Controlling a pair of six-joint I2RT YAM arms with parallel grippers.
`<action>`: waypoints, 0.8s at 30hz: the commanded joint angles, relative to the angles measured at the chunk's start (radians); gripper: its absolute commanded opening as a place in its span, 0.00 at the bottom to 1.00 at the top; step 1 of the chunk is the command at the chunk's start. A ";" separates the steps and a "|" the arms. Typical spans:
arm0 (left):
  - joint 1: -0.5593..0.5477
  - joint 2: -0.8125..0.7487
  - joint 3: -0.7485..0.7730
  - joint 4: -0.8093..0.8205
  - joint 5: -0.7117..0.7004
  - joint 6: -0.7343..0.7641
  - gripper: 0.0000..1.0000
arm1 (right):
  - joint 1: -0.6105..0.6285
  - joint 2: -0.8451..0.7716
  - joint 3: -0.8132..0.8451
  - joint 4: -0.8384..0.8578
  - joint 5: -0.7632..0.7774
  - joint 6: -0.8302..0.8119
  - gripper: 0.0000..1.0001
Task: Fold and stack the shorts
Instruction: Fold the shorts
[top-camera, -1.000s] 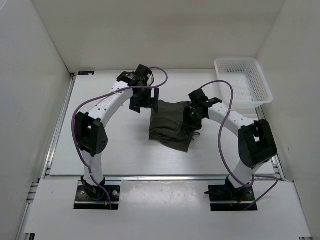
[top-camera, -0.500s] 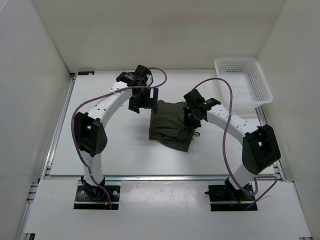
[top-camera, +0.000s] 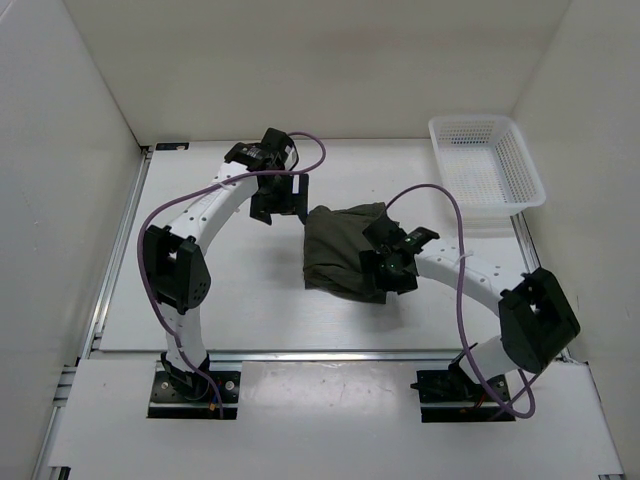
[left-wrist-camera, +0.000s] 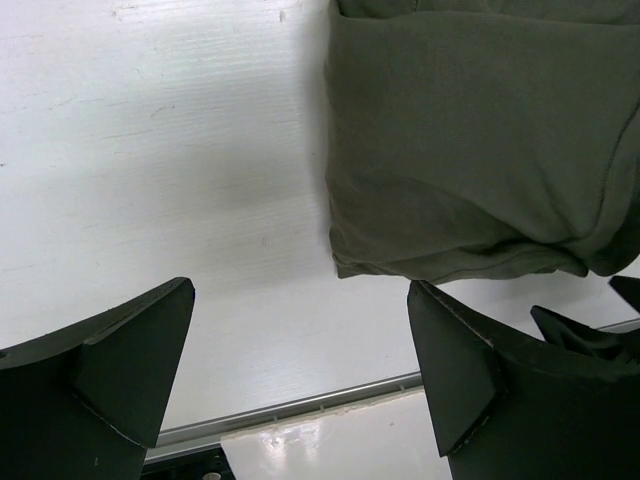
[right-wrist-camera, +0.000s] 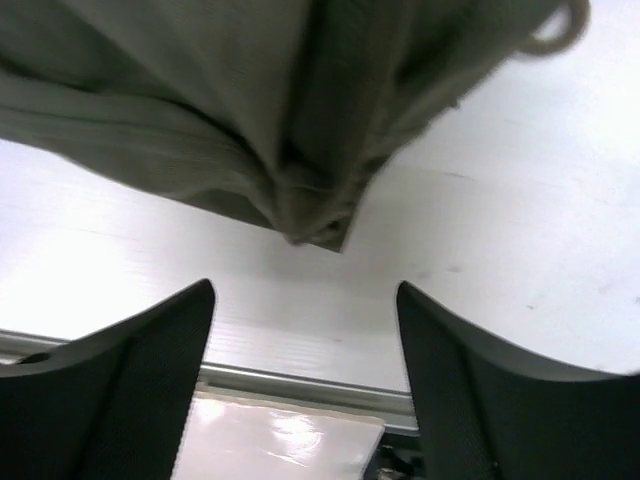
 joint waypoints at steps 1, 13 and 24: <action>0.002 -0.081 -0.010 0.005 -0.010 0.008 0.99 | 0.000 -0.034 0.029 -0.018 0.112 0.020 0.82; 0.002 -0.081 -0.020 0.005 -0.010 0.008 0.99 | -0.364 0.104 0.231 0.105 -0.161 -0.045 0.88; 0.002 -0.072 -0.020 0.005 -0.001 0.008 0.99 | -0.421 0.365 0.437 0.147 -0.254 -0.058 0.73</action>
